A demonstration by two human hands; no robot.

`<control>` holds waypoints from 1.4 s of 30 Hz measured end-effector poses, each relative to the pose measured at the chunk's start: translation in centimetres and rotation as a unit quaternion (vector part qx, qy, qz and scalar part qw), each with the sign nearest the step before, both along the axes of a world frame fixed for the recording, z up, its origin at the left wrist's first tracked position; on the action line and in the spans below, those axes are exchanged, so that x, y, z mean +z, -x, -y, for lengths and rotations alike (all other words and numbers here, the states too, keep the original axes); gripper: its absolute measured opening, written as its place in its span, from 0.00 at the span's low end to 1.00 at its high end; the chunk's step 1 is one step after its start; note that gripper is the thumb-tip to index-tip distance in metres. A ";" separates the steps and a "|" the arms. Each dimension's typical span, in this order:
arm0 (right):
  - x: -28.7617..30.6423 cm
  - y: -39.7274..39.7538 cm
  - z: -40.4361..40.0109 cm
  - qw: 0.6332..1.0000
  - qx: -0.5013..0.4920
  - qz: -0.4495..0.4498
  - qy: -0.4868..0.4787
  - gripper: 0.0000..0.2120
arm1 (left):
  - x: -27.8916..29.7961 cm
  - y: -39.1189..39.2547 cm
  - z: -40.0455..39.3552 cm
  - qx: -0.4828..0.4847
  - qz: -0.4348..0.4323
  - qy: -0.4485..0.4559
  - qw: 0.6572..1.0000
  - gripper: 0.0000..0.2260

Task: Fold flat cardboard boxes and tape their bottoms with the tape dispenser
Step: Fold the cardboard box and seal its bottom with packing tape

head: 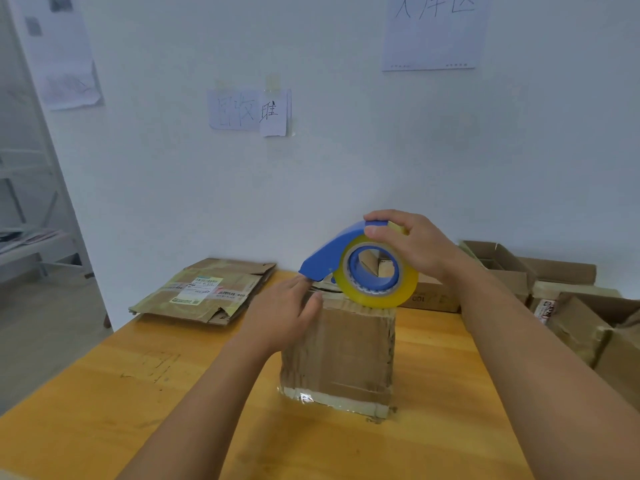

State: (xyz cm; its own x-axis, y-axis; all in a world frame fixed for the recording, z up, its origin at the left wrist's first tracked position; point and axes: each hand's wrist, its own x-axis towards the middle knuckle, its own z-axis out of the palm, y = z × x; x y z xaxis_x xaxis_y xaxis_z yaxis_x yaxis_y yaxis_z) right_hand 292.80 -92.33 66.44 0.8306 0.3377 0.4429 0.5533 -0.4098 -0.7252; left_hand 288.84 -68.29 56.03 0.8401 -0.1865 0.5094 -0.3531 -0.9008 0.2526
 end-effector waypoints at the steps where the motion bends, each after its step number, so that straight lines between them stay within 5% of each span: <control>1: 0.1 0.0 0.2 1.000 0.002 0.001 0.004 0.12 | 0.1 0.0 0.0 0.000 -0.001 -0.002 1.000 0.12; 18: 2.2 0.0 3.8 1.000 0.004 0.005 0.014 0.06 | 0.0 0.1 -0.7 0.049 -0.048 -0.100 0.993 0.46; 29: -0.3 0.7 5.9 0.999 -0.004 0.002 -0.046 0.08 | 0.4 -0.1 0.7 0.045 -0.050 -0.167 0.984 0.39; 42: 0.4 0.2 6.5 1.000 0.004 -0.008 0.016 0.09 | 0.3 -0.1 2.9 -0.015 0.012 -0.187 0.982 0.39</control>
